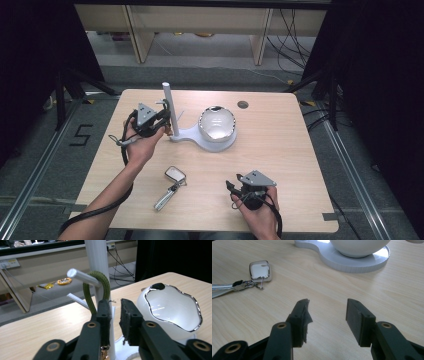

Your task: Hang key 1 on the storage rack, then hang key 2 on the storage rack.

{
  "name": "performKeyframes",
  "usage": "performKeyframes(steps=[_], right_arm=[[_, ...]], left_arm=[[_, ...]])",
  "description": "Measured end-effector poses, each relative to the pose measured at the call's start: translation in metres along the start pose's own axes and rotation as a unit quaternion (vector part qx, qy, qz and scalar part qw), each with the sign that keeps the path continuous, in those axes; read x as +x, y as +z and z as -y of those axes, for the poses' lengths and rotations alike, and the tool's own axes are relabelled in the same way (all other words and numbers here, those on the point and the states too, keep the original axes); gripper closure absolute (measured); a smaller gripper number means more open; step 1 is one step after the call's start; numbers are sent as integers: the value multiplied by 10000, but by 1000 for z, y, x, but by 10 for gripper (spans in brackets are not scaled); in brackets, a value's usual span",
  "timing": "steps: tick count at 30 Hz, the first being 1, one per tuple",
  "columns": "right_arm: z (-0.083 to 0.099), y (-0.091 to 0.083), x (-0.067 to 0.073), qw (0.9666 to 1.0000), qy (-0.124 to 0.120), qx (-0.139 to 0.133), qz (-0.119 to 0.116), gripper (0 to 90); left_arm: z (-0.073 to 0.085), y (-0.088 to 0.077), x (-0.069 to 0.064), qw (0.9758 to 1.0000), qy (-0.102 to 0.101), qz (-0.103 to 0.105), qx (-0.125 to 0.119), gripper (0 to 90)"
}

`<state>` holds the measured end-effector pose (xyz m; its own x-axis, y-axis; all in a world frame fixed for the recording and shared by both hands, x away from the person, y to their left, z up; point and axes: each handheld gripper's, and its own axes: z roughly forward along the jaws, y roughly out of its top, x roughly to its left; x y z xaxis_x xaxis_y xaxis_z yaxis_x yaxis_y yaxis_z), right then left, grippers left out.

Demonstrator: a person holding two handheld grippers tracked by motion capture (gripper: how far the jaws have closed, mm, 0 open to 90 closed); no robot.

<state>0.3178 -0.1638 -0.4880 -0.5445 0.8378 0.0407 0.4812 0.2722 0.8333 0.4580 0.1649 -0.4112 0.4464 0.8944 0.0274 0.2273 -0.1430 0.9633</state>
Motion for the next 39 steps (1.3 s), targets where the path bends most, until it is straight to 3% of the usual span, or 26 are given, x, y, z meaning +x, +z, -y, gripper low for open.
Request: performKeyframes(steps=[4, 7, 10, 11, 12, 14, 15, 17, 18, 19, 20, 21, 23, 24, 27, 29, 30, 31, 35, 38, 39], right_arm=[[0, -1, 0, 10000, 84, 36, -21, 530], [0, -2, -1, 9999, 130, 90, -31, 529], [0, -1, -3, 10000, 85, 14, 15, 527], [0, 0, -4, 9998, 129, 19, -180, 527], [0, 1, -4, 9998, 139, 8, -145, 527], [1, -2, -3, 9996, 258, 76, -23, 526], [1, -2, -5, 9999, 157, 48, -9, 526], [1, -1, -6, 9998, 189, 8, -93, 526], [1, -1, -6, 9998, 189, 8, -93, 526], [2, -2, -6, 9997, 230, -5, -8, 526], [2, -3, -8, 9996, 268, -11, -44, 526], [1, -5, -9, 9996, 260, 56, 28, 526], [2, -5, -9, 9997, 262, -13, 11, 526], [2, -4, -9, 9995, 306, -72, -39, 527], [2, -5, -8, 9993, 367, -57, -11, 526], [1, -6, -9, 9997, 200, -78, 91, 526], [1, -6, -9, 9997, 256, -44, 39, 526], [1, -6, -9, 9997, 256, -44, 39, 526], [0, -3, -9, 9997, 249, -64, -57, 526], [-1, -3, -8, 9996, 272, -29, -64, 526], [-1, -3, -8, 9996, 279, -24, -62, 526]], left_arm=[[5, -10, 0, 9992, -163, 262, 253, 626], [12, -18, 1, 9969, -346, 469, 525, 533], [19, -26, 0, 9933, -493, 638, 831, 427], [22, -28, 0, 9921, -499, 700, 918, 411], [25, -31, -1, 9902, -519, 791, 1023, 402], [30, -35, -3, 9863, -645, 980, 1160, 411], [32, -38, -3, 9853, -622, 998, 1239, 420], [36, -41, -3, 9821, -627, 1068, 1416, 429], [36, -41, -3, 9821, -627, 1068, 1416, 434], [39, -43, -4, 9802, -603, 1096, 1534, 434], [41, -45, -4, 9789, -495, 1105, 1646, 445], [45, -48, -5, 9751, -479, 1222, 1789, 456], [48, -49, -7, 9745, -481, 1252, 1801, 458], [52, -53, -9, 9710, -370, 1388, 1909, 462], [59, -61, -16, 9651, -344, 1606, 2042, 471], [62, -63, -18, 9643, -425, 1639, 2037, 476], [63, -66, -19, 9630, -350, 1653, 2100, 481], [65, -69, -21, 9631, -417, 1667, 2072, 481], [74, -84, -28, 9588, -378, 1784, 2178, 501], [78, -88, -32, 9571, -436, 1858, 2181, 510], [82, -92, -35, 9530, -359, 1946, 2296, 514]])
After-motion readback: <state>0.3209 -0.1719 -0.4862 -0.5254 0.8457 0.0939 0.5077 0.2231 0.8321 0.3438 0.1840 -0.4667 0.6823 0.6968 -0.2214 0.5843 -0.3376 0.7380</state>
